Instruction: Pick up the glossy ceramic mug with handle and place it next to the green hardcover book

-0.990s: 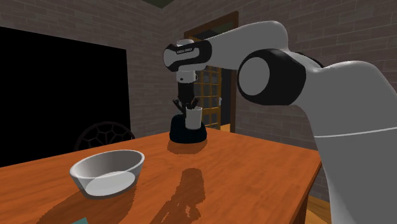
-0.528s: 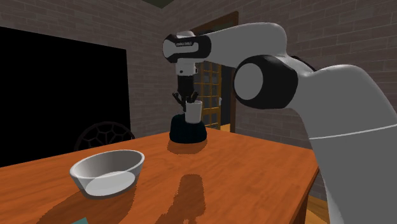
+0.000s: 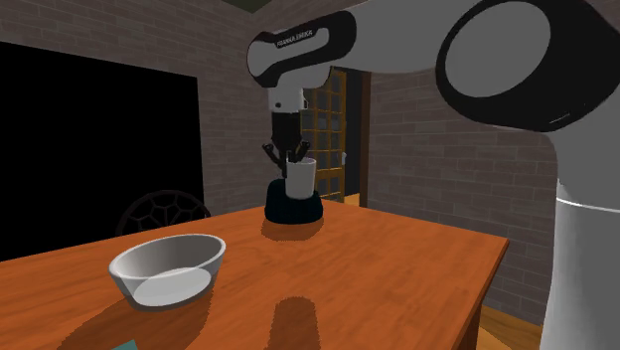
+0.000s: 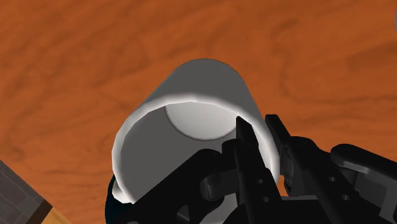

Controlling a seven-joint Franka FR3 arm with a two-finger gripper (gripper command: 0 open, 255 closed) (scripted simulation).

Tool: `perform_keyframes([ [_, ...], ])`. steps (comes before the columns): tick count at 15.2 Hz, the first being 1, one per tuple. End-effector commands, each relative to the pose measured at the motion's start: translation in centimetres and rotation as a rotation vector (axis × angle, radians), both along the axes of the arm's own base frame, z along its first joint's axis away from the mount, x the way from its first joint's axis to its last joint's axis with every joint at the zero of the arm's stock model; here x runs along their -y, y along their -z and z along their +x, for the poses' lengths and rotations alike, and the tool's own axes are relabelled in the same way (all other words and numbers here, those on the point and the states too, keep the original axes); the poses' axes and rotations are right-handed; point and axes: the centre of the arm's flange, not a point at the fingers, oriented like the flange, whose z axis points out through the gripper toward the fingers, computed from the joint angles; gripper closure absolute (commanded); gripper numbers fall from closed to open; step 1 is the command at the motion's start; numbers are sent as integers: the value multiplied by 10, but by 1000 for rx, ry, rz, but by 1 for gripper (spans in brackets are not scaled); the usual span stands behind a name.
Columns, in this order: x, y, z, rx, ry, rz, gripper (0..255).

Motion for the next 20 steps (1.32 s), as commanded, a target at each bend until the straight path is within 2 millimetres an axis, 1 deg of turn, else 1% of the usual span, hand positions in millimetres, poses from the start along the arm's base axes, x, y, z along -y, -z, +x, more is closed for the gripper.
perform_keyframes([
  [1, -12, 0, -24, 0, 1, -1, 255],
  [20, -140, -1, -240, 0, 1, -1, 255],
])
